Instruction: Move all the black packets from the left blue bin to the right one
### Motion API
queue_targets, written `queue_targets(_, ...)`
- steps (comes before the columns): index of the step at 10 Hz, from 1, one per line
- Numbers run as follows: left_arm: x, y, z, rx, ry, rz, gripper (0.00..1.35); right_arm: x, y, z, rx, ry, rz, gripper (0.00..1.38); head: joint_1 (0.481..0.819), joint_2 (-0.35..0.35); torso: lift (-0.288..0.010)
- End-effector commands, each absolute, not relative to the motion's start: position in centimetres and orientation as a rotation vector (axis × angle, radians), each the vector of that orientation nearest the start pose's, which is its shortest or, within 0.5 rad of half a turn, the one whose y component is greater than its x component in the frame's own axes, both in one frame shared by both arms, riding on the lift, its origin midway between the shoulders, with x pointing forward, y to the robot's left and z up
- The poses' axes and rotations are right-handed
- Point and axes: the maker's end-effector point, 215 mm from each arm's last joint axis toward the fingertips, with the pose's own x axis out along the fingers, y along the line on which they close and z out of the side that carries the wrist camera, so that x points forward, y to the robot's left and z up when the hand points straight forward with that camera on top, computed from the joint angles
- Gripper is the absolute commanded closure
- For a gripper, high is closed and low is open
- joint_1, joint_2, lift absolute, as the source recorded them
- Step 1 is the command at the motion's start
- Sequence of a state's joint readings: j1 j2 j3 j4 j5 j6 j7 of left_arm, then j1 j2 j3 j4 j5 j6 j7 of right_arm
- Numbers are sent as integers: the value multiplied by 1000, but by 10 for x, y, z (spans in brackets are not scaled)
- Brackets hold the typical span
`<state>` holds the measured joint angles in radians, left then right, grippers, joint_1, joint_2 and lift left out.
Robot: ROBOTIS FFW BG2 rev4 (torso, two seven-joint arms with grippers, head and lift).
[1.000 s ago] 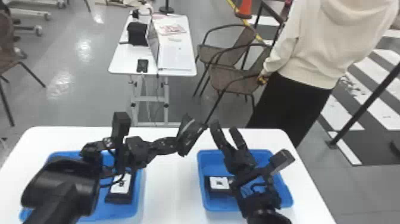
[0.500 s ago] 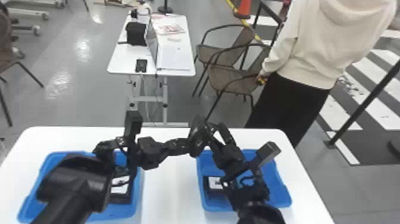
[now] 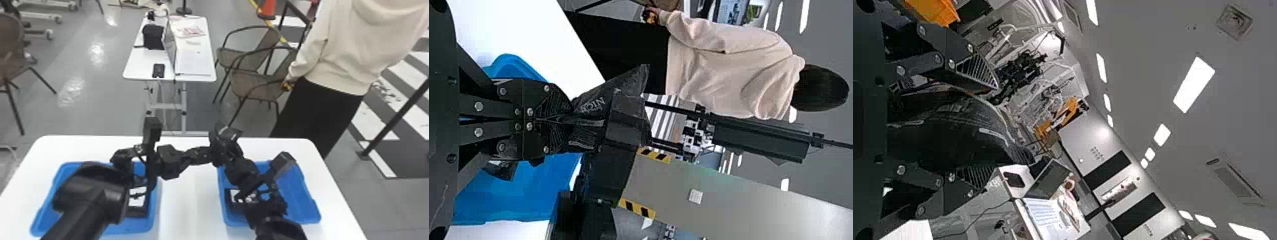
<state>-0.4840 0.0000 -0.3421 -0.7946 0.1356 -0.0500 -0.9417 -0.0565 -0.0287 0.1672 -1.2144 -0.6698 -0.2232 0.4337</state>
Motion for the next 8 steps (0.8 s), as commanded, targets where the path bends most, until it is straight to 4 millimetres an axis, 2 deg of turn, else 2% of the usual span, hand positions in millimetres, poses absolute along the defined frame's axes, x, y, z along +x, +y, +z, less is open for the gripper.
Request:
queue_targets(1, 551, -60, -423, -75, 269, -1195, 1214, 571, -114, -396, 601, -7, 406, 1277, 695, -167, 0)
queue_targets(2, 553, -56, -424, -83, 262, -1179, 1213, 570, -116, -395, 601, -13, 402, 1277, 695, -167, 0)
queue_targets(3, 554, -53, -427, -93, 269, -1163, 1133, 570, -118, -395, 606, -17, 396, 1277, 695, -166, 0)
queue_targets(4, 552, -51, -433, -109, 292, -1154, 904, 570, -122, -396, 606, -21, 388, 1277, 695, -165, 0)
queue_targets(5, 546, -47, -445, -120, 320, -1147, 486, 572, -133, -397, 608, -28, 366, 1277, 695, -165, 0)
queue_targets(6, 543, -31, -456, -127, 336, -1117, 154, 573, -151, -399, 606, -36, 334, 1277, 695, -167, 0)
queue_targets(7, 542, -9, -465, -137, 339, -1069, 71, 572, -172, -406, 603, -33, 295, 1277, 695, -174, 0)
queue_targets(8, 541, 18, -474, -159, 348, -1002, 116, 569, -193, -421, 602, -18, 252, 1277, 695, -176, 0)
